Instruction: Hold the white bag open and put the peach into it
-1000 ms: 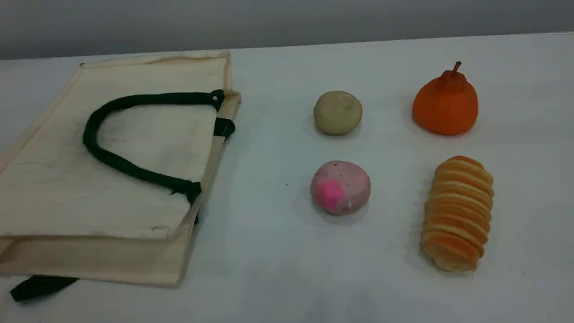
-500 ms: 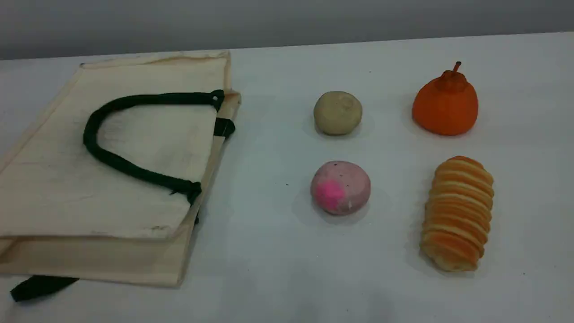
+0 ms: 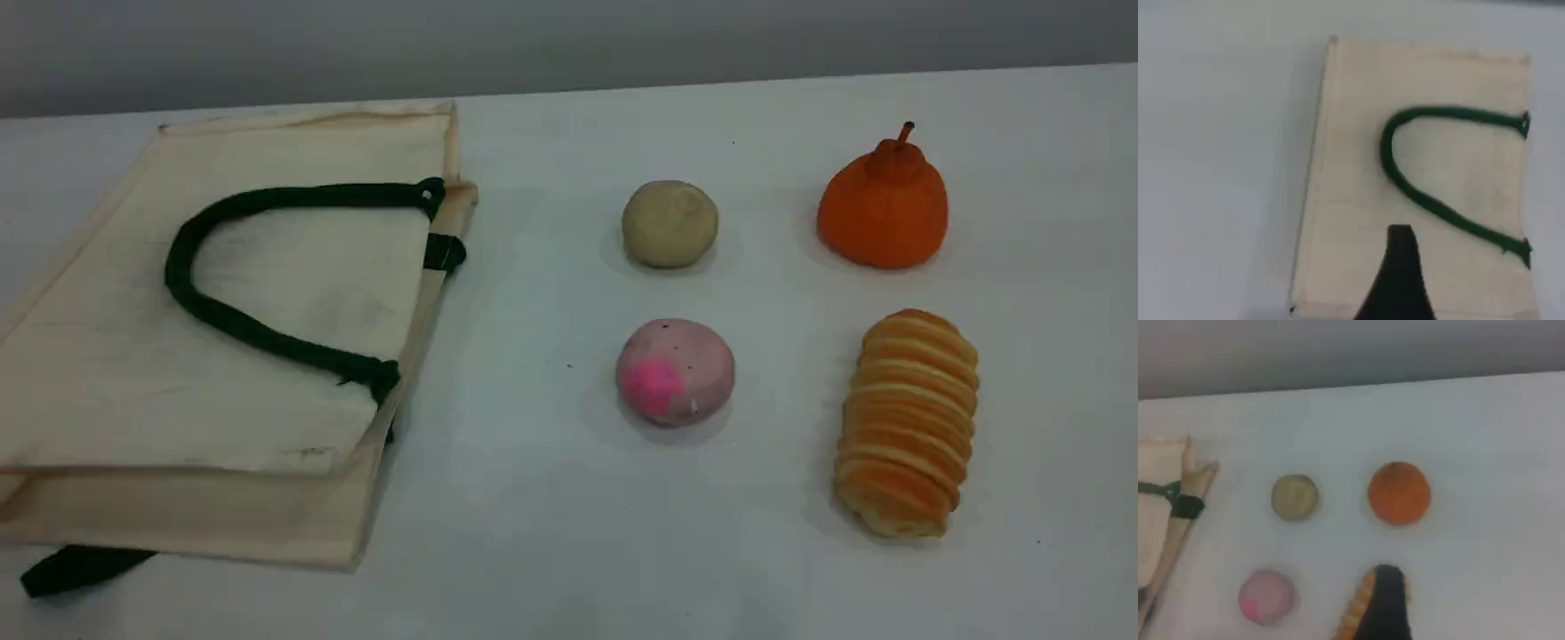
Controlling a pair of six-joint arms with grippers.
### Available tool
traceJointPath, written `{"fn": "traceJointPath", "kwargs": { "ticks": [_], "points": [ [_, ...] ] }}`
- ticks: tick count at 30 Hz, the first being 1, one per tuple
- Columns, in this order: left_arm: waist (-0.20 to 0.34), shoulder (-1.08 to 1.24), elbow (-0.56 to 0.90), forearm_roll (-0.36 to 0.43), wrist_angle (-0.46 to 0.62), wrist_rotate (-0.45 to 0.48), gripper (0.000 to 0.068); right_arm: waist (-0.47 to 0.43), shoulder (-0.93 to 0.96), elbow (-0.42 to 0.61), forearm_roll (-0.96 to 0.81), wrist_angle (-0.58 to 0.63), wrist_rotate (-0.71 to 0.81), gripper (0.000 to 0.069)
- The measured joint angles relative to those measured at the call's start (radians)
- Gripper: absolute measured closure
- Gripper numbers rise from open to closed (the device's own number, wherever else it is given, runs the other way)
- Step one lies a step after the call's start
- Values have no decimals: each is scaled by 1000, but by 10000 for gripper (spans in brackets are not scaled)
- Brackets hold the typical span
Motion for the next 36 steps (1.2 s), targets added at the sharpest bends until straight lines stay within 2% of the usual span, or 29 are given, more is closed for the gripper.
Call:
{"fn": "traceJointPath", "kwargs": {
  "ticks": [8,22,27,36],
  "points": [
    [0,269,-1,-1,-49,-4,127,0,68,0,-1,-110,0,114],
    [0,524,-10,5,-212,-3,127,0,409,-1,6,-189,0,114],
    [0,653,-76,6,-231,5,127,0,428,-1,33,-238,0,114],
    [0,882,-196,6,-241,5,127,0,431,-1,40,-238,-19,114]
  ]
}}
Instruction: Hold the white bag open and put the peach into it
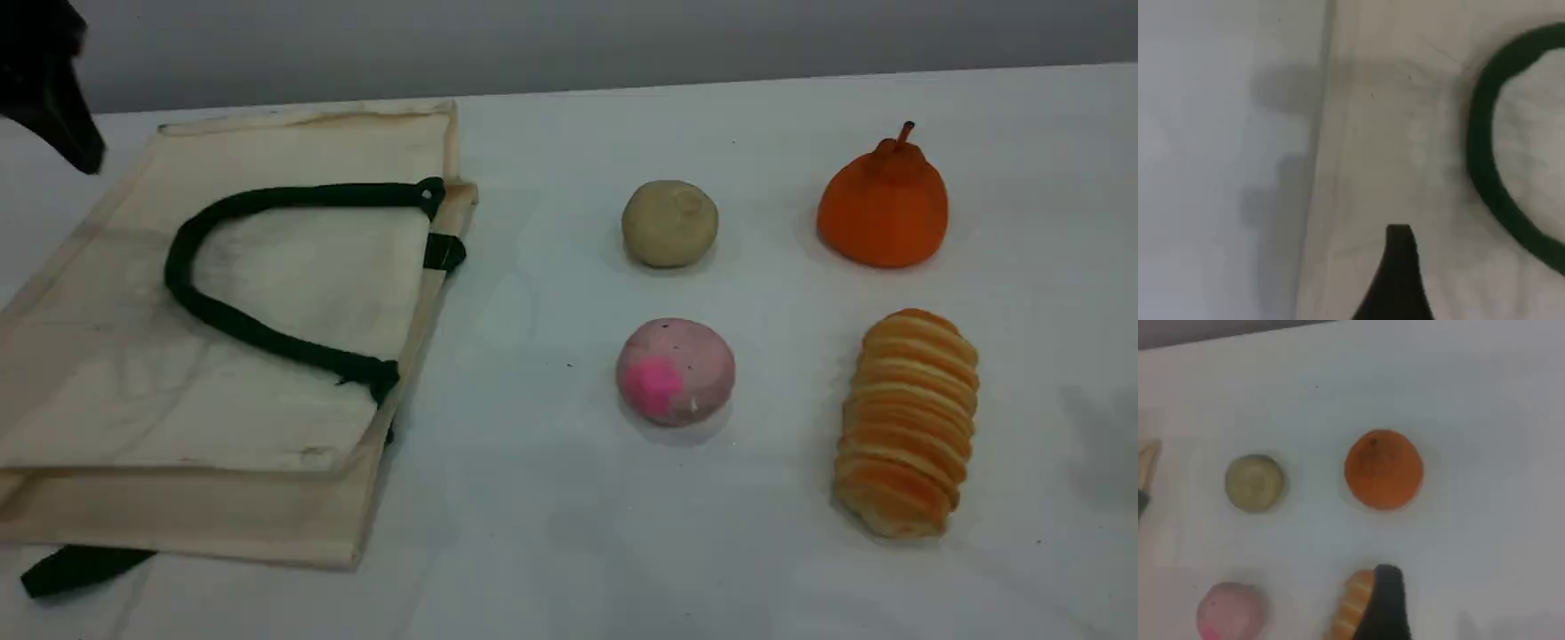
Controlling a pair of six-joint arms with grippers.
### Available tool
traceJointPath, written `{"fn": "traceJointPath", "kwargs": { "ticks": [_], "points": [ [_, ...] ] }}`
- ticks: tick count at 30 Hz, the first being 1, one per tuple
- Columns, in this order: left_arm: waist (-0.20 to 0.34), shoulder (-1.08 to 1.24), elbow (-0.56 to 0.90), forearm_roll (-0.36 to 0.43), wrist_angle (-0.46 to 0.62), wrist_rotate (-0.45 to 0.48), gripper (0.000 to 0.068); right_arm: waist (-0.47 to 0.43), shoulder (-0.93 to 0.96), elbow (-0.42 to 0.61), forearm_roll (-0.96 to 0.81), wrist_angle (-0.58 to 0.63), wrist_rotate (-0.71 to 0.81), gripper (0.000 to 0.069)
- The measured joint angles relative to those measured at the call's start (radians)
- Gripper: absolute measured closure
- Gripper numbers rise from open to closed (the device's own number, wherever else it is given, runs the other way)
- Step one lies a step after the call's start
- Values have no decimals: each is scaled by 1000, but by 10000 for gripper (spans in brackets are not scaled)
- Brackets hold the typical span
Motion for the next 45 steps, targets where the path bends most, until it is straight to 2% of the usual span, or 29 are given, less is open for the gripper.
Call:
{"fn": "traceJointPath", "kwargs": {
  "ticks": [15,20,25,38,42,45],
  "points": [
    [-2,214,-126,-4,-25,24,127,0,3,0,11,-13,-19,114],
    [-27,250,-154,-7,-30,24,127,0,22,0,15,-13,-19,114],
    [-50,269,-154,-7,-74,23,127,0,32,0,15,-13,-19,115],
    [-50,335,-154,-4,-105,20,127,0,35,0,19,-13,-18,115],
    [-50,337,-153,-4,-110,21,164,0,35,0,19,-14,-18,115],
    [-50,337,-153,-4,-110,22,247,0,35,0,19,-14,-18,115]
  ]
}}
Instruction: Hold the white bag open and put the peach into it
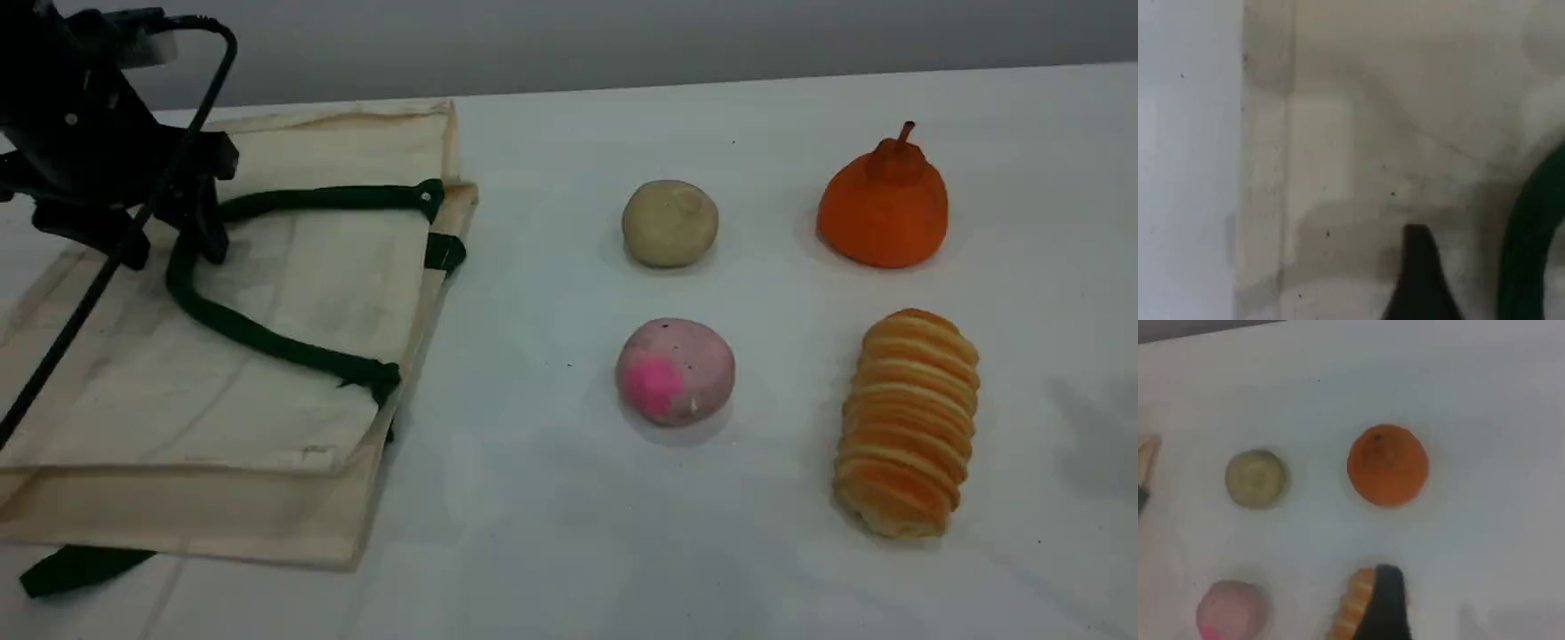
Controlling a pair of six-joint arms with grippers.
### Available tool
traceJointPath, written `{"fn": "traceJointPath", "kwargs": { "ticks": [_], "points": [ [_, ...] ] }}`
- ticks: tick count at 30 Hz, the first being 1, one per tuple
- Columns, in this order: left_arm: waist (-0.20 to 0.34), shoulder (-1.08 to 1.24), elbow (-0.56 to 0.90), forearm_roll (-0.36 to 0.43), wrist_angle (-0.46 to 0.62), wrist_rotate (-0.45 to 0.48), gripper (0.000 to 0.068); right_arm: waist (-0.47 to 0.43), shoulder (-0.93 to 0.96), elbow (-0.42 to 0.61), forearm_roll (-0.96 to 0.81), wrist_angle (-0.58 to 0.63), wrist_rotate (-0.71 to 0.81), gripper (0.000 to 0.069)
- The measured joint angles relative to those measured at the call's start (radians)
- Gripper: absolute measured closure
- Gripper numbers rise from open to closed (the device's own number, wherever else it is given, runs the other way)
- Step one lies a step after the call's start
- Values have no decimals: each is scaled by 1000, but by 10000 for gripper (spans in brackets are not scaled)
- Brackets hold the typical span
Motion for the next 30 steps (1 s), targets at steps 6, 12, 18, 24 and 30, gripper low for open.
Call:
{"fn": "traceJointPath", "kwargs": {
  "ticks": [6,12,18,24,30],
  "points": [
    [0,0,0,-3,4,70,512,0,0,0,0,-1,-1,115],
    [0,0,-13,-3,34,111,588,0,0,0,0,-1,-1,115],
    [0,0,-123,-11,213,199,588,0,0,0,0,-1,0,115],
    [0,0,-286,-95,455,267,588,0,0,0,0,-1,0,115],
    [0,0,-431,-158,679,380,588,0,0,0,-8,-1,-10,115]
  ]
}}
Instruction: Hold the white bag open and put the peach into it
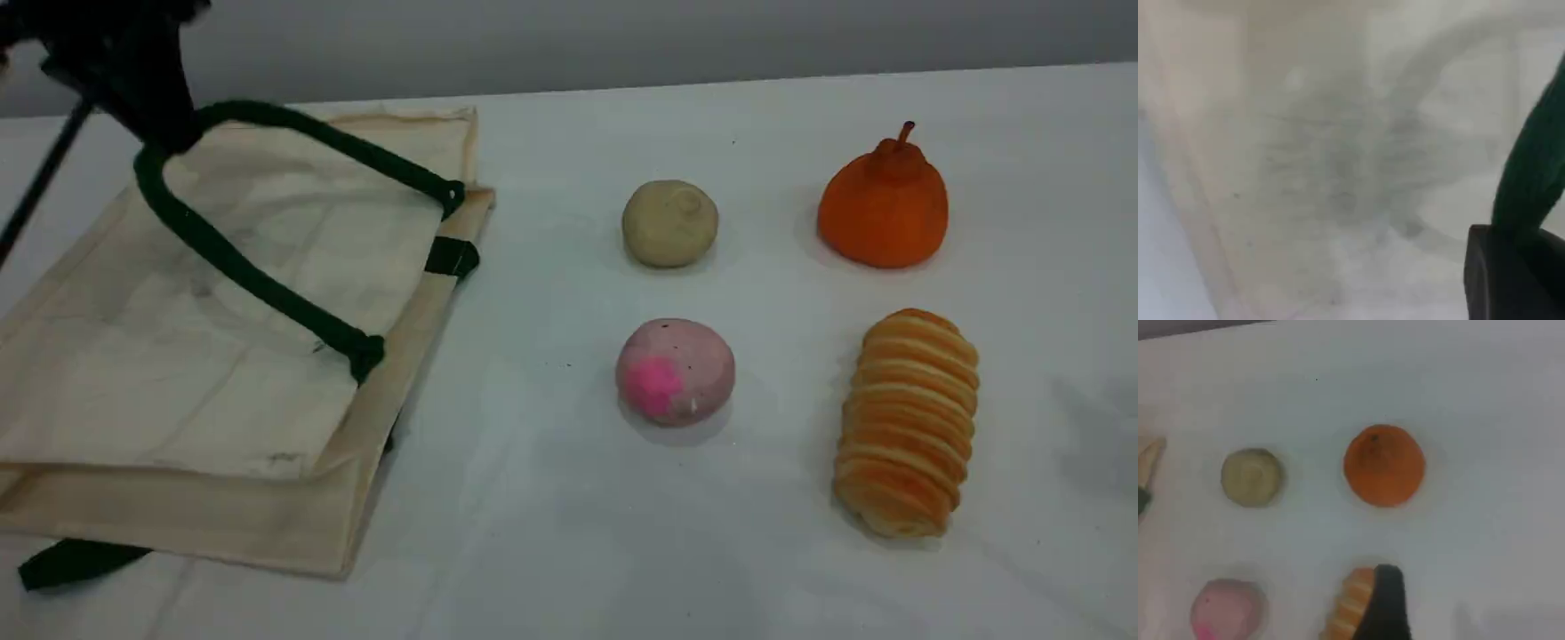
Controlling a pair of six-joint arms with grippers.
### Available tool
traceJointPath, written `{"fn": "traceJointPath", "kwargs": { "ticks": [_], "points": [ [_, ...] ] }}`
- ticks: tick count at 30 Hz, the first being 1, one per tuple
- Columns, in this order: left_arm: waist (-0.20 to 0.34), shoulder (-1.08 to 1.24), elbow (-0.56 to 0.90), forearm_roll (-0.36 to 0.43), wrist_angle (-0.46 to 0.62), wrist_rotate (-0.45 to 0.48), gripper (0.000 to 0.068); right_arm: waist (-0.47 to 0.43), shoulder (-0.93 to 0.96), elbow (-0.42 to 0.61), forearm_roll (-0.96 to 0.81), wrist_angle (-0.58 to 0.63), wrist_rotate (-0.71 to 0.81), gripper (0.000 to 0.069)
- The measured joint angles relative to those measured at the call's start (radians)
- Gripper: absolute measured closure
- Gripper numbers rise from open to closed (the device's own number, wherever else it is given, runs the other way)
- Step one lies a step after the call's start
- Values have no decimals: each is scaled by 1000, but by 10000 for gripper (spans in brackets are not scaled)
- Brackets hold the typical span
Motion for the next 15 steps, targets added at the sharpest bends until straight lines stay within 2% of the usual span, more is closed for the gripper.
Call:
{"fn": "traceJointPath", "kwargs": {
  "ticks": [4,15],
  "points": [
    [0,-12,-56,-32,27,6,588,0,0,0,-4,0,-6,115],
    [0,-187,-55,-129,31,77,588,0,0,0,-2,1,-29,115]
  ]
}}
